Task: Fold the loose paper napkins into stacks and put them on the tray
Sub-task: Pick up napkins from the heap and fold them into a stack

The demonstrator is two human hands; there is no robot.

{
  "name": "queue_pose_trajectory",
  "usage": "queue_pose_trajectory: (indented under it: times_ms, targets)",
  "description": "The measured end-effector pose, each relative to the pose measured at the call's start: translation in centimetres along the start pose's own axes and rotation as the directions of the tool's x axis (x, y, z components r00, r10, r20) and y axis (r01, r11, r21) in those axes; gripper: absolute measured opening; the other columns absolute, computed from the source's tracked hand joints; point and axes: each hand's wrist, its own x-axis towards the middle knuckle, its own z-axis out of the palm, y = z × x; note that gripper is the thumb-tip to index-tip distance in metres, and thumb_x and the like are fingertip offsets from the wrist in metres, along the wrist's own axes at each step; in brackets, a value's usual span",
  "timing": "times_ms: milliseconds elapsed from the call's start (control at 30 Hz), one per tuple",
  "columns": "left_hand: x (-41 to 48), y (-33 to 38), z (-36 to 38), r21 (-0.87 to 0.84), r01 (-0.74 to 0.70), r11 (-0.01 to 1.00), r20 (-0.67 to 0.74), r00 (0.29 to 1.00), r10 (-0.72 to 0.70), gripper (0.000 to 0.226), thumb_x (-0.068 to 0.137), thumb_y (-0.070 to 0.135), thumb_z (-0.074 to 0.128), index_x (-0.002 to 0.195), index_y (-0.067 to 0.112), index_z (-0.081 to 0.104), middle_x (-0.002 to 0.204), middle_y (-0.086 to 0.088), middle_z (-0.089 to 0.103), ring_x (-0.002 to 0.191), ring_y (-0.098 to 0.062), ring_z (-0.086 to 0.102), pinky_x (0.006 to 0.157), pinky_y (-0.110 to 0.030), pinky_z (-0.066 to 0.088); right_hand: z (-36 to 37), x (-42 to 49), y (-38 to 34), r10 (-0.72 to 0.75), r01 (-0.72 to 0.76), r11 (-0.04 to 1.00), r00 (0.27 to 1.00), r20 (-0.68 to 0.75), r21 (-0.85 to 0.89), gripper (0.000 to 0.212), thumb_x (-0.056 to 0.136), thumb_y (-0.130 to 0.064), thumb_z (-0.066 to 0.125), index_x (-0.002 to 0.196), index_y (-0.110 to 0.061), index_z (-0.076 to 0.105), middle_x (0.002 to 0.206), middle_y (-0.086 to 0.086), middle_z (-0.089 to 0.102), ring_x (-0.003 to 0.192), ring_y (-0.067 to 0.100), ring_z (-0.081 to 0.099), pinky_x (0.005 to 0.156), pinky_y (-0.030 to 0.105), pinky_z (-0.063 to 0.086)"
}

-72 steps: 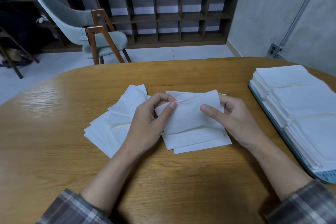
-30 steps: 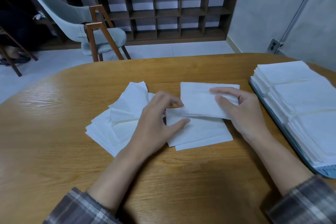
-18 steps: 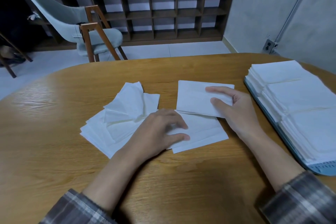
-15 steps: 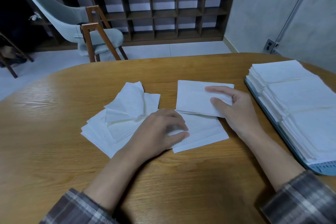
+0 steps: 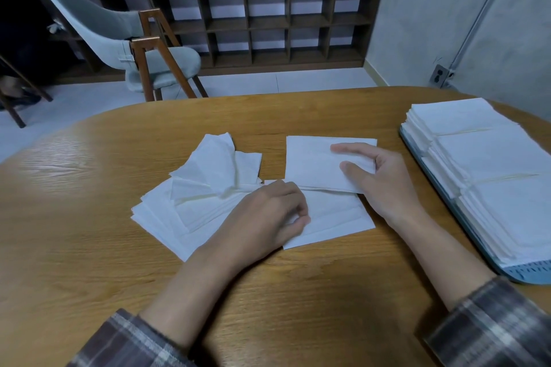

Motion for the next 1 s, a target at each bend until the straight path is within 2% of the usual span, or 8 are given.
queue_pose_trajectory:
  times_ms: [267, 400, 500, 600, 733, 833, 933, 1000]
  targets:
    - [0.0, -0.2, -1.4, -0.265, 0.125, 0.956, -0.002, 0.992, -0.130, 0.007, 0.105, 0.023, 0.064, 0.099, 0.024, 0.067, 0.104, 0.014, 0.070, 0.092, -0.011, 0.064, 0.079, -0.023, 0.046, -0.2, 0.1, -0.1, -0.024, 0.024, 1.000, 1.000, 0.010, 0.015, 0.037, 0.101, -0.001, 0.062, 0.115, -0.031, 0.079, 0.120, -0.027, 0.073, 0.123, -0.011, 0.059, 0.109, 0.016, 0.045]
    - [0.0, 0.1, -2.1, -0.352, 0.177, 0.919, 0.051, 0.984, -0.170, 0.010, 0.106, 0.022, 0.062, 0.100, 0.020, 0.070, 0.105, 0.014, 0.075, 0.094, 0.001, 0.066, 0.076, -0.010, 0.043, -0.3, 0.1, -0.3, -0.032, 0.032, 0.999, 0.999, 0.028, 0.013, 0.038, 0.102, 0.000, 0.059, 0.116, -0.030, 0.079, 0.120, -0.028, 0.073, 0.122, -0.011, 0.059, 0.106, 0.013, 0.045]
    - [0.0, 0.1, -2.4, -0.376, 0.174, 0.910, 0.044, 0.984, -0.170, 0.012, 0.108, 0.024, 0.058, 0.102, 0.019, 0.068, 0.105, 0.013, 0.075, 0.107, -0.003, 0.067, 0.085, -0.012, 0.046, -0.6, 0.1, -0.5, -0.037, 0.036, 0.999, 0.999, 0.035, 0.016, 0.037, 0.103, 0.000, 0.058, 0.117, -0.027, 0.079, 0.119, -0.028, 0.073, 0.120, -0.013, 0.059, 0.097, 0.002, 0.042]
    - [0.0, -0.1, -2.7, -0.361, 0.160, 0.919, 0.003, 0.985, -0.170, 0.011, 0.109, 0.025, 0.055, 0.103, 0.020, 0.063, 0.101, 0.012, 0.071, 0.103, -0.008, 0.067, 0.086, -0.022, 0.051, -0.7, 0.1, -0.7, -0.048, 0.048, 0.999, 0.997, 0.054, 0.000, 0.034, 0.104, -0.004, 0.058, 0.117, -0.028, 0.079, 0.118, -0.031, 0.072, 0.119, -0.016, 0.058, 0.094, -0.001, 0.039]
    - [0.0, 0.2, -2.9, -0.339, 0.121, 0.933, -0.094, 0.982, -0.162, 0.010, 0.110, 0.019, 0.054, 0.101, 0.021, 0.057, 0.084, 0.013, 0.062, 0.076, -0.011, 0.059, 0.066, -0.017, 0.043, -0.6, -0.2, -1.3, -0.086, 0.084, 0.996, 0.983, 0.161, 0.022, 0.022, 0.105, -0.039, 0.061, 0.115, -0.029, 0.078, 0.121, -0.026, 0.074, 0.123, -0.010, 0.059, 0.097, 0.001, 0.037]
    - [0.2, 0.5, -3.1, -0.360, 0.103, 0.927, -0.199, 0.963, -0.184, 0.009, 0.109, 0.016, 0.054, 0.101, 0.019, 0.058, 0.080, 0.010, 0.058, 0.071, -0.017, 0.053, 0.064, -0.019, 0.039, -0.7, -0.7, -1.7, -0.131, 0.120, 0.991, 0.956, 0.264, 0.057, 0.055, 0.090, -0.073, 0.059, 0.118, -0.029, 0.078, 0.125, -0.021, 0.074, 0.126, -0.004, 0.060, 0.102, 0.007, 0.039]
    - [0.3, 0.8, -3.3, -0.379, 0.101, 0.920, -0.273, 0.938, -0.215, 0.008, 0.108, 0.017, 0.055, 0.101, 0.017, 0.059, 0.083, 0.008, 0.061, 0.075, -0.020, 0.057, 0.067, -0.024, 0.042, -0.2, -1.1, -1.8, -0.083, 0.071, 0.996, 0.960, 0.268, 0.053, 0.033, 0.085, -0.055, 0.079, 0.109, -0.031, 0.081, 0.112, -0.016, 0.078, 0.109, 0.003, 0.070, 0.091, 0.025, 0.049]
    - [0.3, 1.0, -3.3, -0.408, 0.110, 0.906, -0.310, 0.917, -0.251, 0.007, 0.107, 0.019, 0.058, 0.102, 0.016, 0.062, 0.086, 0.009, 0.065, 0.080, -0.017, 0.062, 0.069, -0.023, 0.045, 0.4, -1.2, -1.7, -0.064, 0.049, 0.996, 0.973, 0.222, 0.069, 0.016, 0.087, -0.035, 0.082, 0.100, -0.026, 0.083, 0.099, -0.011, 0.081, 0.093, 0.008, 0.075, 0.079, 0.025, 0.052]
